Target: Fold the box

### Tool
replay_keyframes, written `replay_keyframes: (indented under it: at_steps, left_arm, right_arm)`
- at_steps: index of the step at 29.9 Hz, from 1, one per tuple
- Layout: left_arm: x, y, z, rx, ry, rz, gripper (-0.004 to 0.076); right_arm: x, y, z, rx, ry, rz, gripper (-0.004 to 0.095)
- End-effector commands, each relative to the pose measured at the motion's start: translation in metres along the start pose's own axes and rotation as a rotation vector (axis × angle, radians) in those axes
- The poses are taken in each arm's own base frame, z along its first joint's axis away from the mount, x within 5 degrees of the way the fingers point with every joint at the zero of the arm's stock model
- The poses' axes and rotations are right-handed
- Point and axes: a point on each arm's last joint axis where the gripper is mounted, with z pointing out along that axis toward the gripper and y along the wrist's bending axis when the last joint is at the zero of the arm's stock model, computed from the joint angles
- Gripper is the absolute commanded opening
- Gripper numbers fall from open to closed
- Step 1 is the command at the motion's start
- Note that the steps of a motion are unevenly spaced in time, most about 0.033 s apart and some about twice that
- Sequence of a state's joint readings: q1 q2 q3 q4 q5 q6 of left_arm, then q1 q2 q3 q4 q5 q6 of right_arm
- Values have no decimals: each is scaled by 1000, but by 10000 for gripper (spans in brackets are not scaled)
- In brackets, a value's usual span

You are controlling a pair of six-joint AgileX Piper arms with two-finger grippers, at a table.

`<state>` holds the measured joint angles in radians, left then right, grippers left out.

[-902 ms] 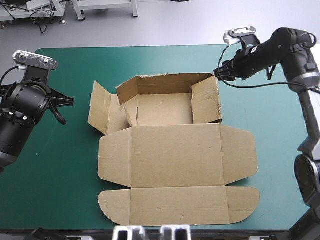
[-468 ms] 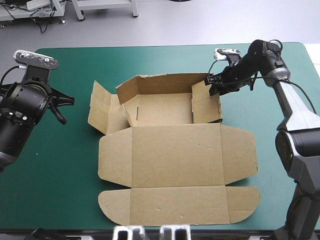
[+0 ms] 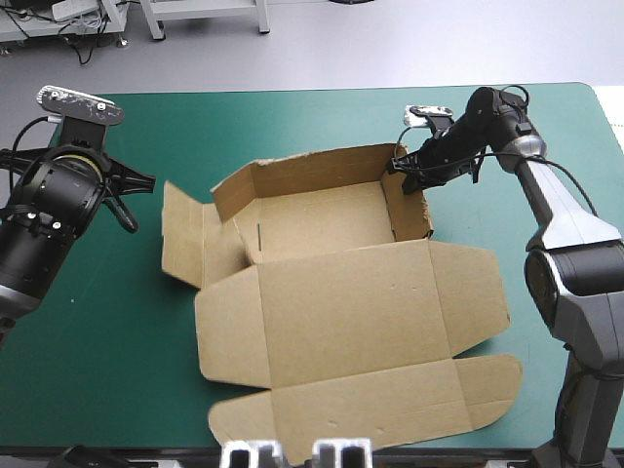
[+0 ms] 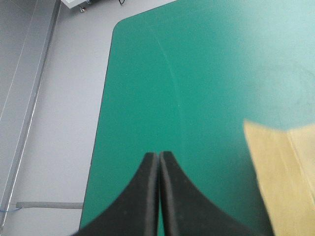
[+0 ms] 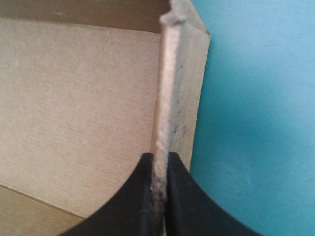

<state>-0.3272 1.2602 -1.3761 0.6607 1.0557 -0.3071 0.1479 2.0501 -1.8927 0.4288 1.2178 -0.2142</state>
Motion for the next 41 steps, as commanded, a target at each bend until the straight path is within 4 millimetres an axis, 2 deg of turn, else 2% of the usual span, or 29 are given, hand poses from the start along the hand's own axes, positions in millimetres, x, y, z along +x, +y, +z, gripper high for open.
replay_keyframes:
  at_steps: [1, 6, 8, 14, 20, 26, 29, 32, 35, 41]
  left_arm:
    - [-16, 12, -1, -38, -137, -86, -8]
    - [-18, 38, 15, 26, -202, -306, 0]
    - [-16, 53, 24, 65, -207, -418, 0]
    - [-4, 81, 53, 248, -177, -574, 0]
    - [-7, 88, 68, 435, -236, -656, 0]
    - [-10, 75, 94, 692, -238, -705, -1]
    - [-16, 68, 98, 839, -289, -710, -1]
    - [-22, 60, 96, 1030, -351, -723, -1]
    - [-25, 54, 90, 1194, -398, -690, -1]
    - [-28, 50, 73, 1357, -438, -644, -1]
  right_arm:
    - [0, 35, -55, -104, -123, -76, -24]
    - [13, 44, -113, -63, -237, -131, -24]
    - [21, 48, -142, -57, -305, -140, -24]
    - [51, 59, -215, -22, -483, -172, -24]
    - [87, 80, -271, 15, -633, -230, -24]
    - [131, 121, -338, 44, -851, -336, -24]
    - [148, 138, -361, 61, -931, -383, -24]
    - [155, 146, -373, 68, -978, -405, -24]
    - [157, 149, -379, 72, -1008, -404, -24]
    - [145, 145, -378, 53, -1048, -385, -24]
